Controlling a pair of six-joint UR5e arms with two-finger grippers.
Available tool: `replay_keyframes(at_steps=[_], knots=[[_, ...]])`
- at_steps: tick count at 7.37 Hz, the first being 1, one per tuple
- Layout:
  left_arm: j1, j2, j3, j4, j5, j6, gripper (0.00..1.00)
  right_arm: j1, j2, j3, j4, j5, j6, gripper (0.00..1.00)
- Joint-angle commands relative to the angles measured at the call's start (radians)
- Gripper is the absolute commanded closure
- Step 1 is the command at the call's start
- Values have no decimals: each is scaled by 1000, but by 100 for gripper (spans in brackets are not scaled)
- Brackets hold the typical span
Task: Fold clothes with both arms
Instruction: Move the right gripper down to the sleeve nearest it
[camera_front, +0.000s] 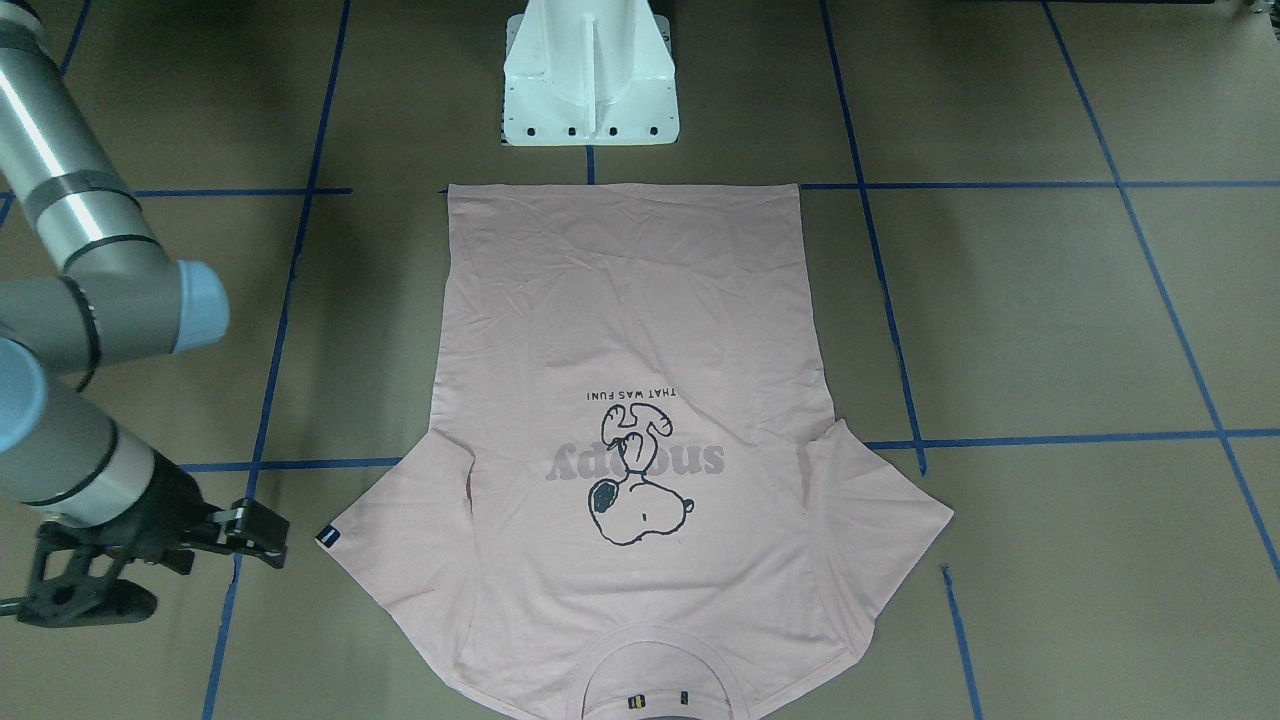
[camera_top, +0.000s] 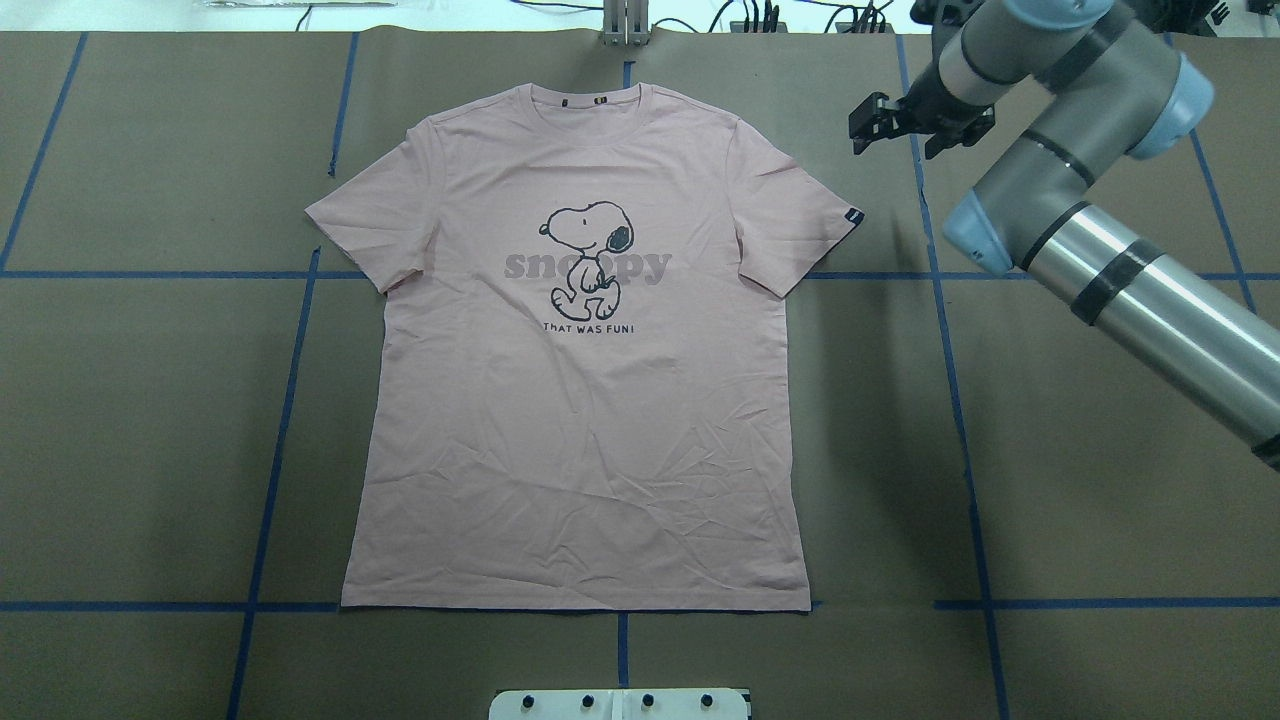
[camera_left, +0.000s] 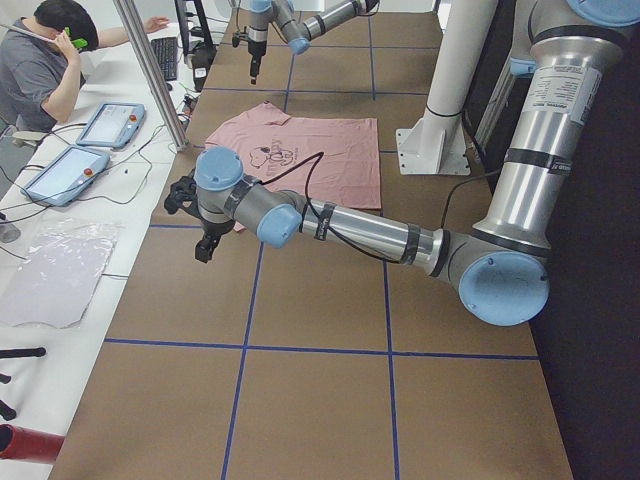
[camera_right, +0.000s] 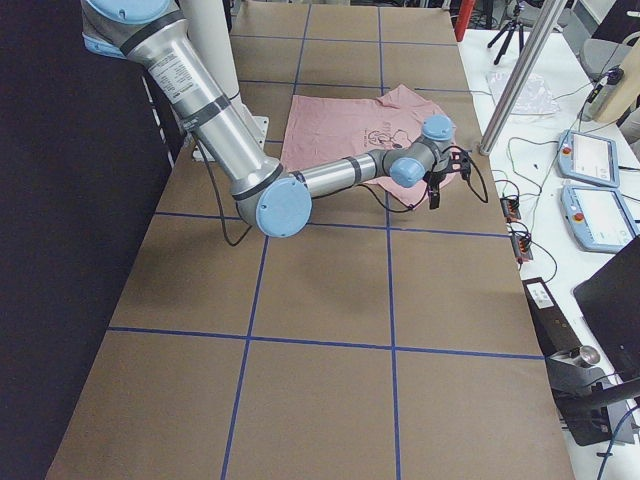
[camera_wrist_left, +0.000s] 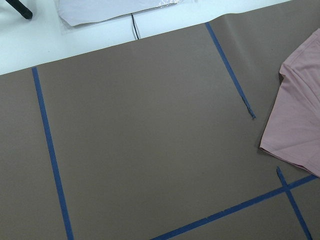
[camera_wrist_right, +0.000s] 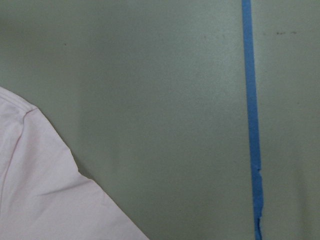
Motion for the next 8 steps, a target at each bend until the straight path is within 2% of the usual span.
replay_keyframes(at_steps=[1, 5, 6, 8], knots=[[34, -11, -4, -2, 56, -59, 0, -78, -12, -18, 20, -58, 28, 1], [34, -10, 0, -2, 56, -56, 0, -95, -6, -64, 17, -75, 17, 7], [34, -10, 3, -4, 56, -53, 0, -95, -6, -65, 17, -75, 16, 16], [34, -1, 6, -7, 56, -49, 0, -95, -3, -65, 16, -75, 11, 46]])
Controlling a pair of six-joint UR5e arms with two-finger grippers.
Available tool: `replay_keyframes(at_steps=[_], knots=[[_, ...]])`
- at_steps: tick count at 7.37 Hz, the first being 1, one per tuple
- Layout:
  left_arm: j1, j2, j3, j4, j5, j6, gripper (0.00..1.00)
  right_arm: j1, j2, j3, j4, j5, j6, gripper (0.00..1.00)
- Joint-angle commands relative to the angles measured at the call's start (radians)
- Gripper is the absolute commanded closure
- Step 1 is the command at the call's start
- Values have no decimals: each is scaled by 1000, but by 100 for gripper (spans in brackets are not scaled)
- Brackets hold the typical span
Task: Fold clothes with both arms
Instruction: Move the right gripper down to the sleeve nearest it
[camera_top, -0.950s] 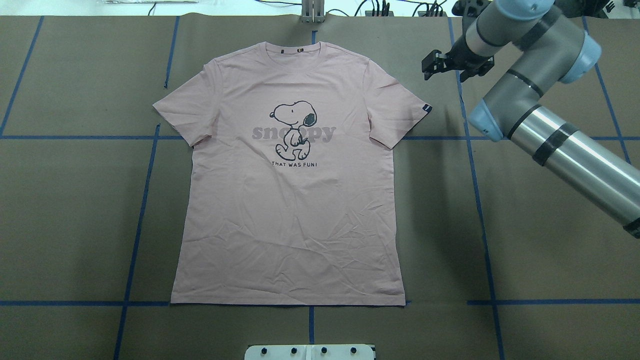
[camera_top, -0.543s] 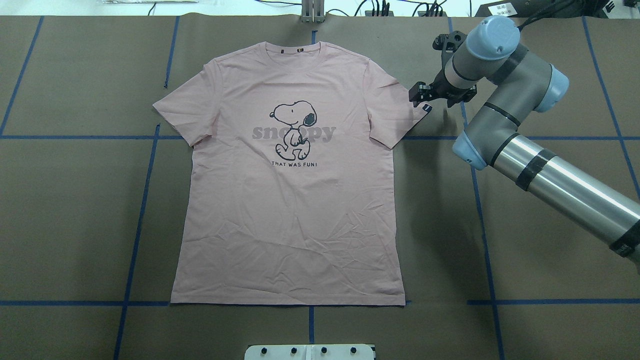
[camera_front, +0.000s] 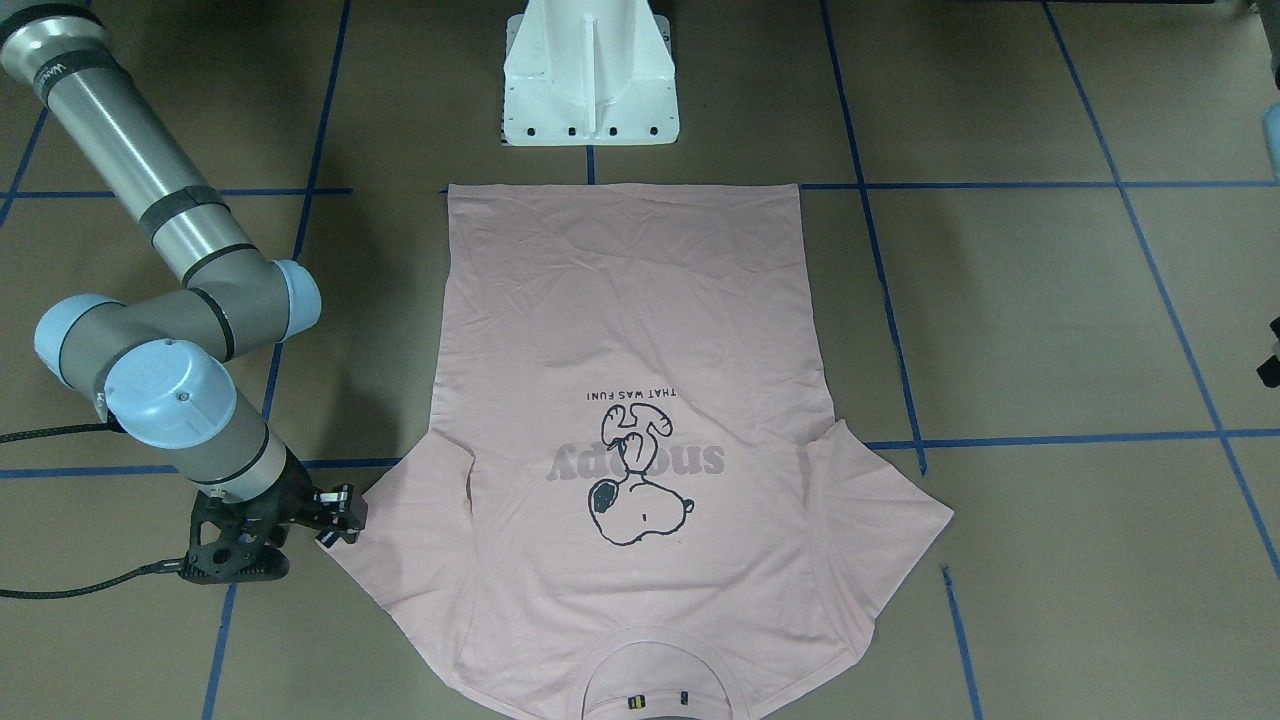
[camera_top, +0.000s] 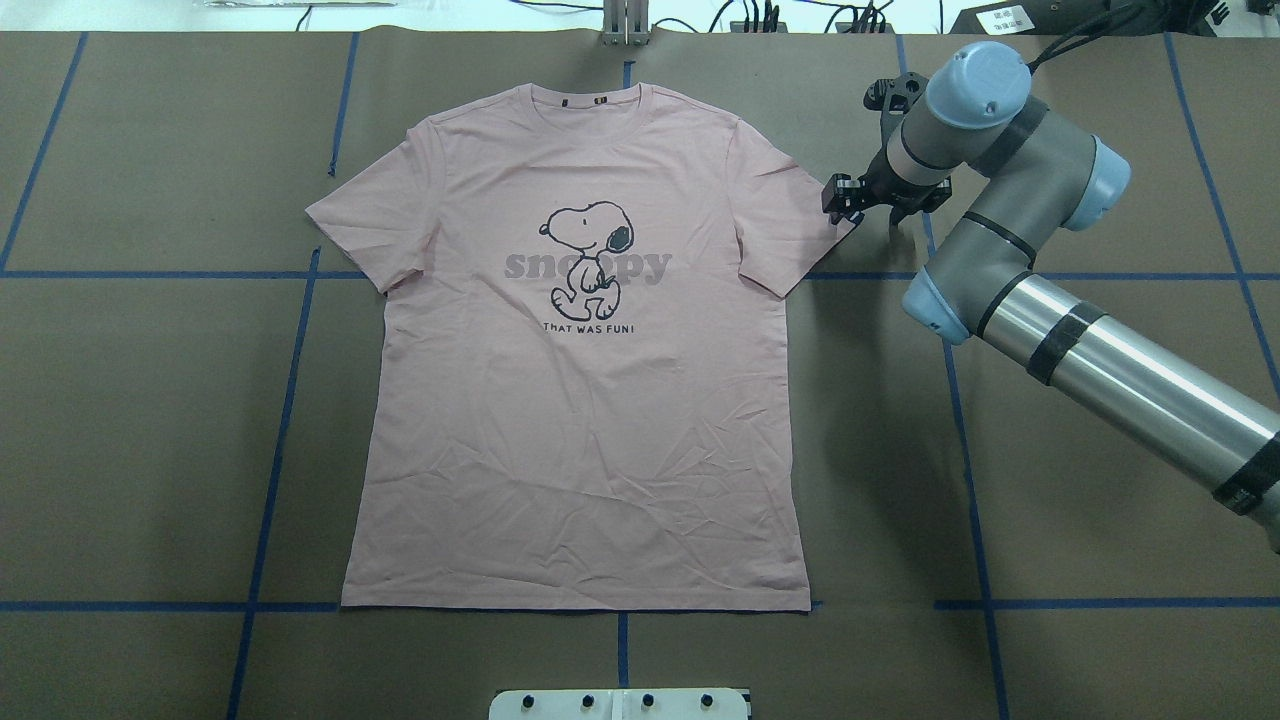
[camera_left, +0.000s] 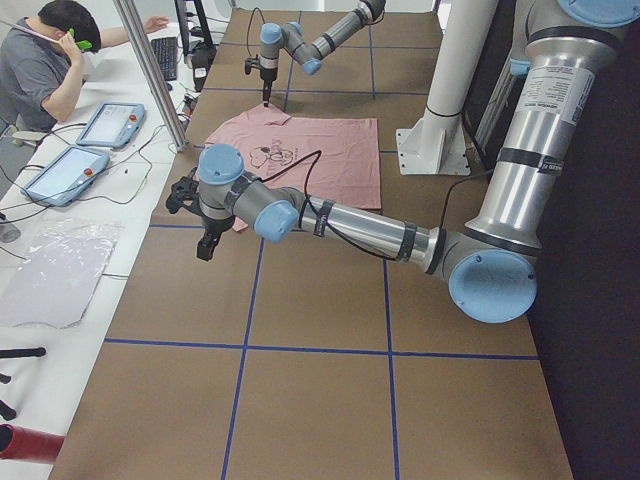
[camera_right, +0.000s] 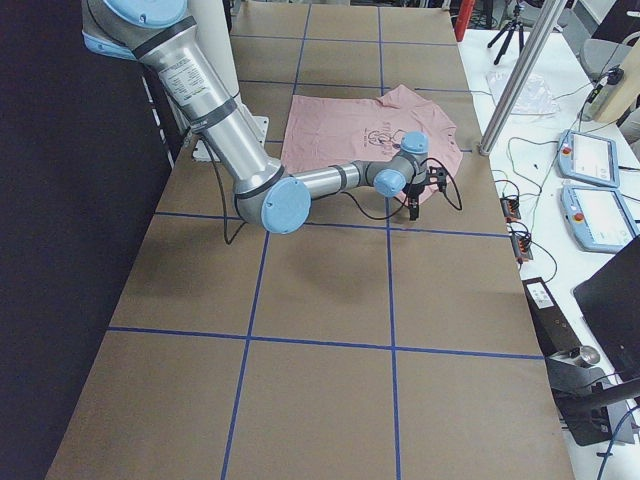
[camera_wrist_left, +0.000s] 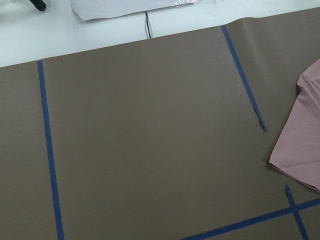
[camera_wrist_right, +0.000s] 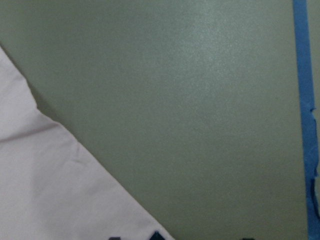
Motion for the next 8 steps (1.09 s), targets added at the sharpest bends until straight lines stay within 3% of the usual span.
replay_keyframes(at_steps=[1, 5, 8], knots=[[-1, 6, 7, -2, 0, 4, 0, -1, 6, 1, -2, 0, -5, 57], [-1, 6, 16, -2, 0, 3, 0, -5, 28, 4, -4, 0, -7, 97], [-1, 7, 16, -2, 0, -2, 0, -7, 92, 36, -2, 2, -10, 100]])
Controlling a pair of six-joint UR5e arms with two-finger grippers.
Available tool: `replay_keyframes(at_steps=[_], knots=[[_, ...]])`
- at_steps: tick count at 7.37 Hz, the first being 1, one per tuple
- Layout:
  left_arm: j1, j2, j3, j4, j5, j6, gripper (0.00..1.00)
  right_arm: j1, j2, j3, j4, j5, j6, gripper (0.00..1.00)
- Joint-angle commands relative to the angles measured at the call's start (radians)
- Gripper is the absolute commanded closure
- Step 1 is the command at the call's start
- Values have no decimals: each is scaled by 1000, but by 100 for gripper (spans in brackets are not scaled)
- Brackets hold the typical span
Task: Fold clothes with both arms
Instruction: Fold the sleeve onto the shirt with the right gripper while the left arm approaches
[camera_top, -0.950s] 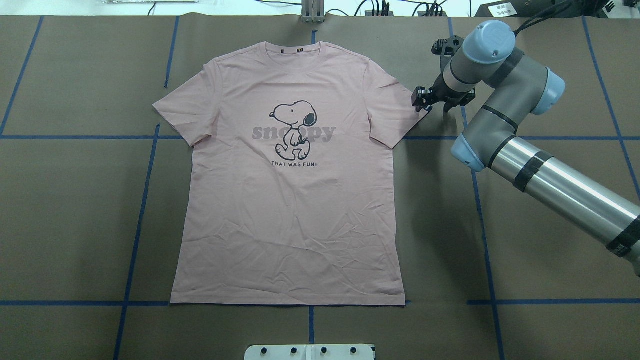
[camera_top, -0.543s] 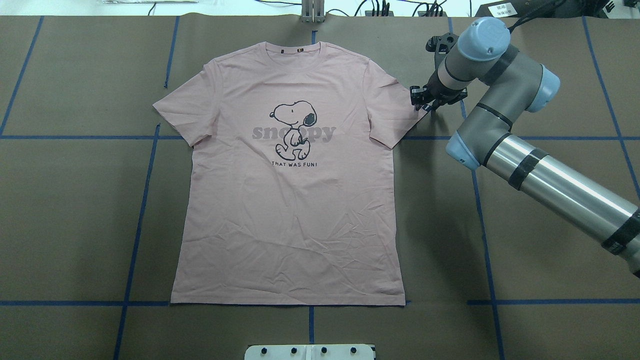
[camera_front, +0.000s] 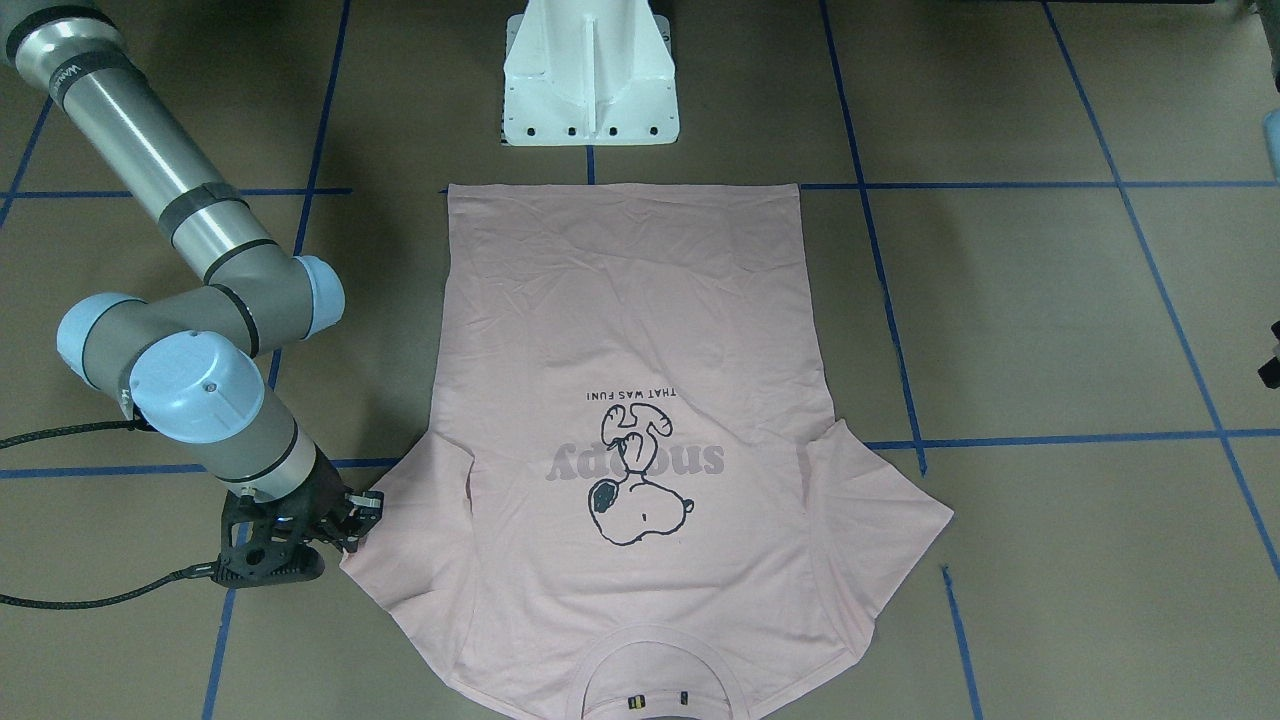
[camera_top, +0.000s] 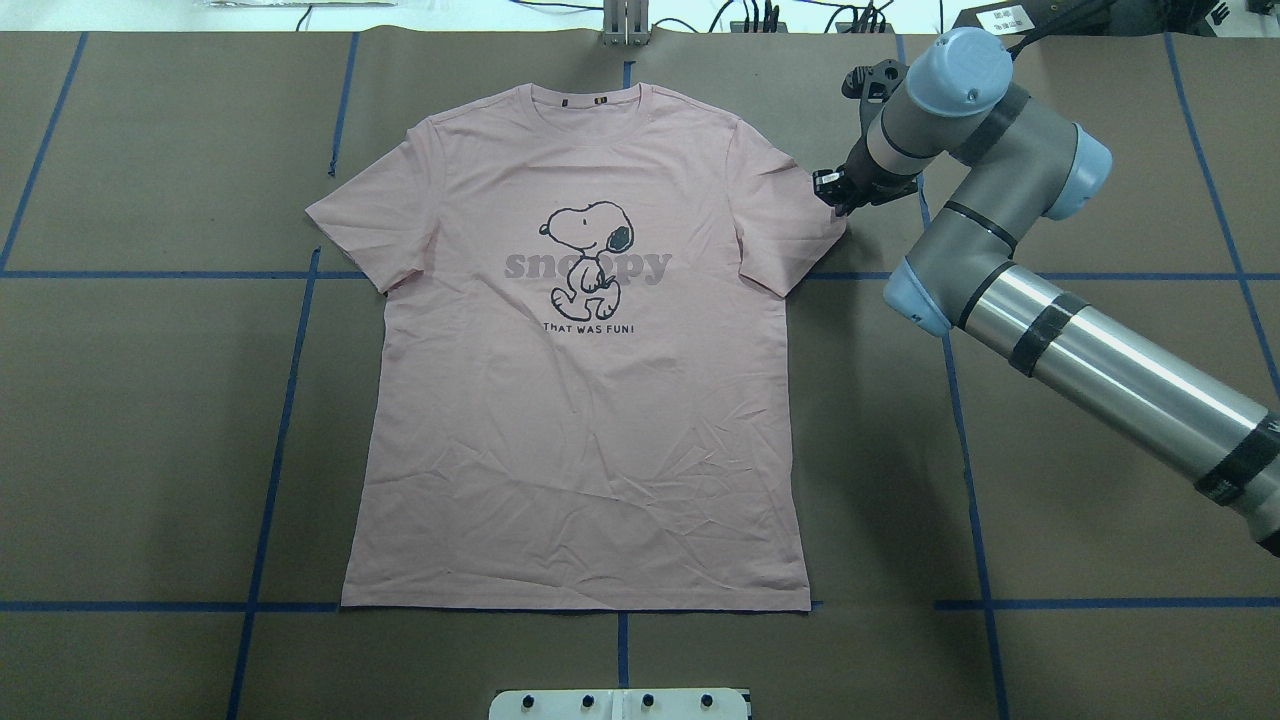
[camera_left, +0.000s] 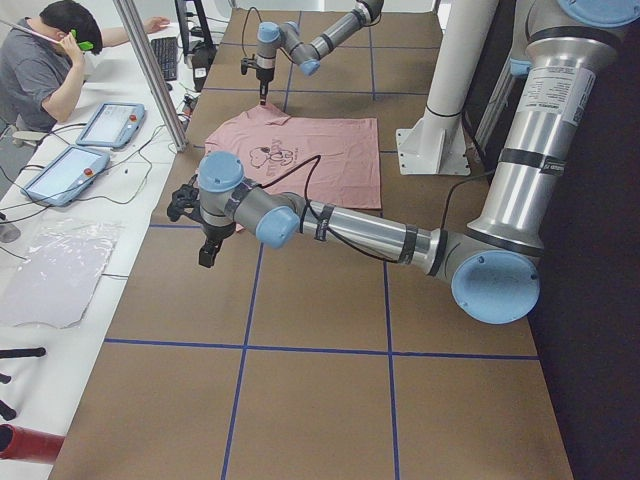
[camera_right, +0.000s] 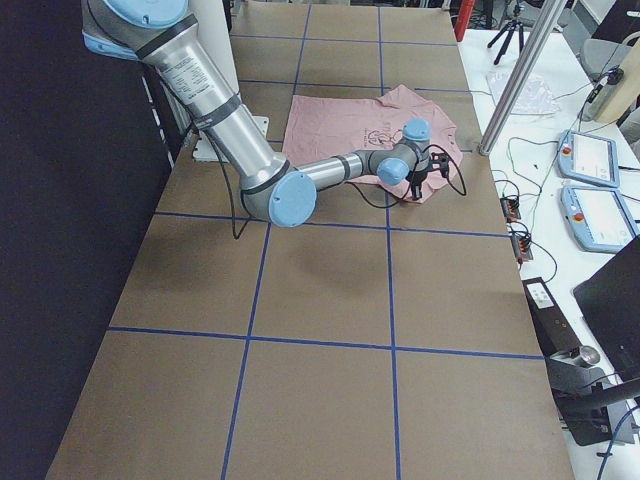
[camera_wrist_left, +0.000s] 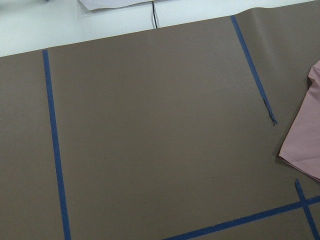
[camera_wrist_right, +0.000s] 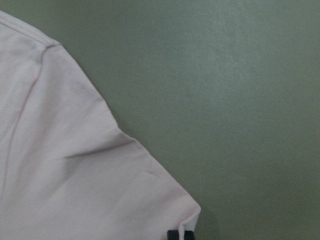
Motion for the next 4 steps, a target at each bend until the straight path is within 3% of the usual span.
replay_keyframes(at_steps=[1, 4], knots=[[0, 0, 2, 0, 0, 0, 0, -3, 71, 39, 1, 1, 10, 100], [0, 3, 5, 0, 0, 3, 0, -55, 184, -28, -2, -33, 12, 100]])
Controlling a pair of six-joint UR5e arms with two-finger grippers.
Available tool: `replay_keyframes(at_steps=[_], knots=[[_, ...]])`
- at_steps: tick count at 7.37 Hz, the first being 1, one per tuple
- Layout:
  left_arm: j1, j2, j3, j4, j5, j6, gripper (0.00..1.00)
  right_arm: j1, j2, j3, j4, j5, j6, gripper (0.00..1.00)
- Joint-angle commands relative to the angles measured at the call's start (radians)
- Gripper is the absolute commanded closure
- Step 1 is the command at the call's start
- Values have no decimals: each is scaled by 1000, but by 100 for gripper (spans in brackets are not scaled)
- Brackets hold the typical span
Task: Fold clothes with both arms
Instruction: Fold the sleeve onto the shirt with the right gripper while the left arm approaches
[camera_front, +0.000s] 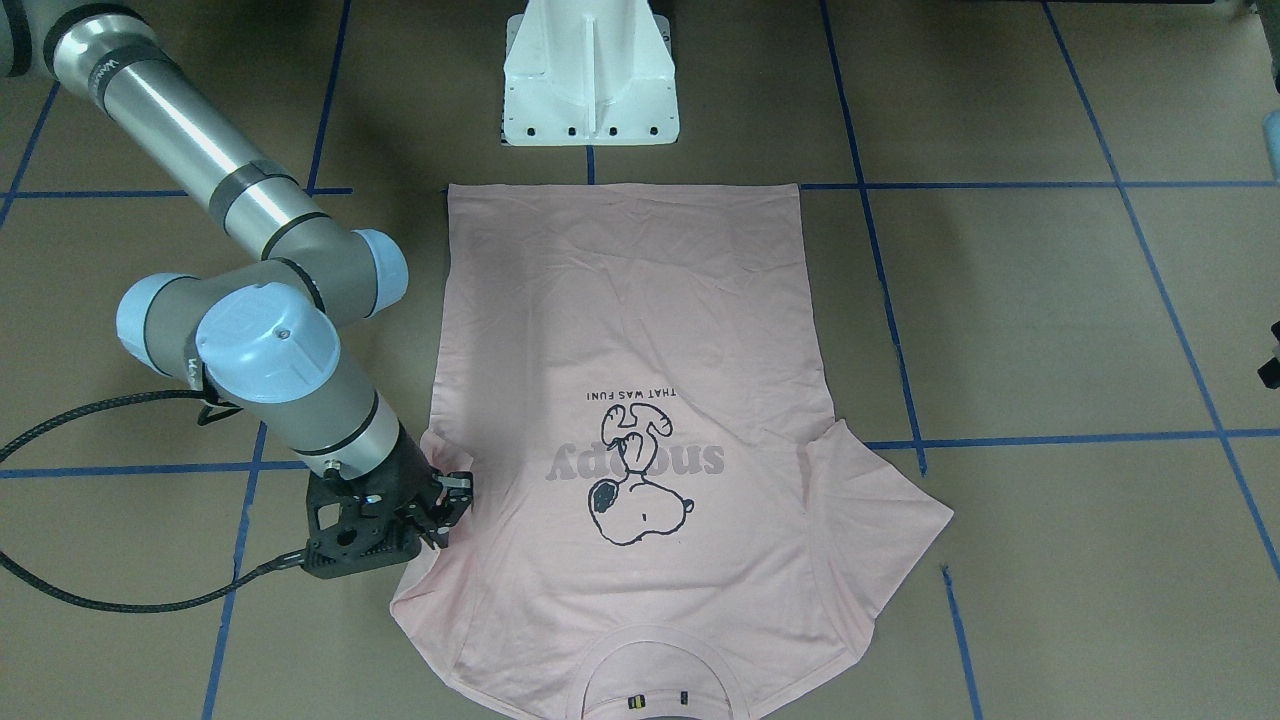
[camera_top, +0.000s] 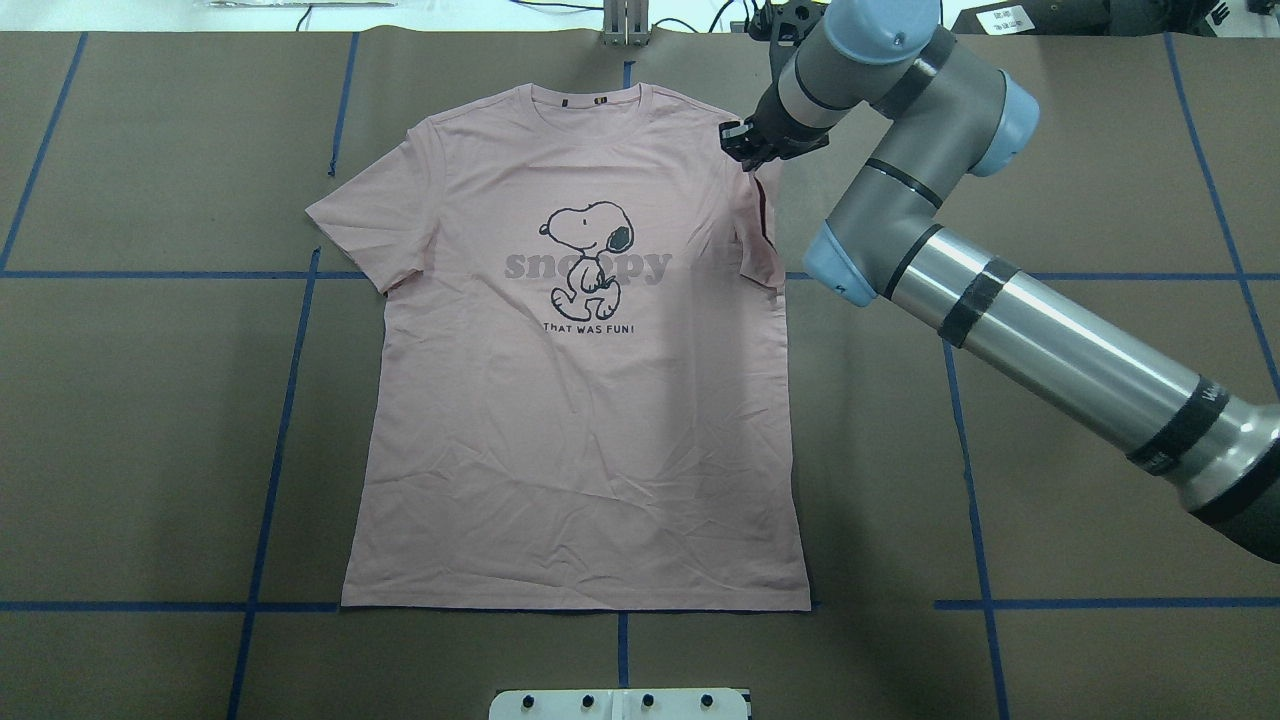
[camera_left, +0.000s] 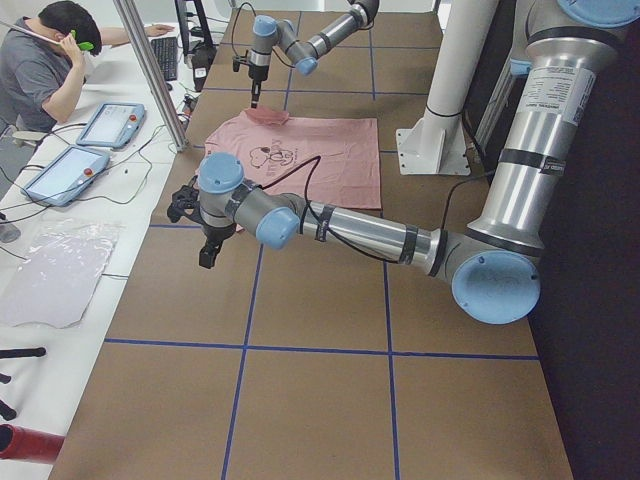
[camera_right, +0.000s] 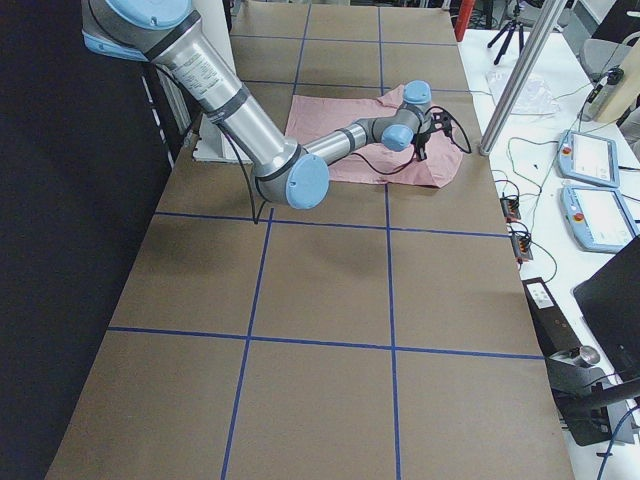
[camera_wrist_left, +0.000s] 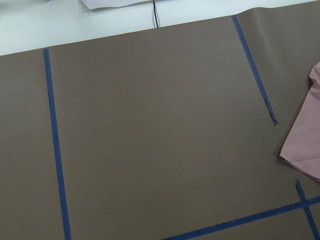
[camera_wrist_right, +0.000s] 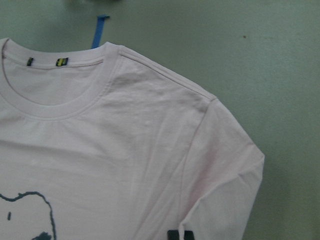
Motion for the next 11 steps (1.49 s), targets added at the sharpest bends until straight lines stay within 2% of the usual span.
replay_keyframes(at_steps=[1, 3, 5, 6, 7, 9, 10, 11], knots=[[0, 2, 2, 0, 0, -1, 0, -52, 95, -96, 2, -88, 2, 100], [0, 2, -1, 0, 0, -3, 0, -102, 195, -214, 5, -183, 2, 100], [0, 2, -8, 0, 0, -6, 0, -104, 200, -239, 7, -204, 2, 100], [0, 2, -12, 0, 0, -9, 0, -106, 199, -242, 10, -205, 2, 35], [0, 0, -11, 0, 0, -9, 0, -107, 200, -241, 12, -205, 2, 0], [1, -8, -14, 3, 2, -10, 0, -107, 208, -235, -8, -177, 64, 0], [25, -15, -14, 3, 24, -36, 0, -106, 206, -179, -140, -73, 115, 0], [93, -34, -24, -26, 61, -184, 0, -104, 184, -43, -359, -39, 115, 0]])
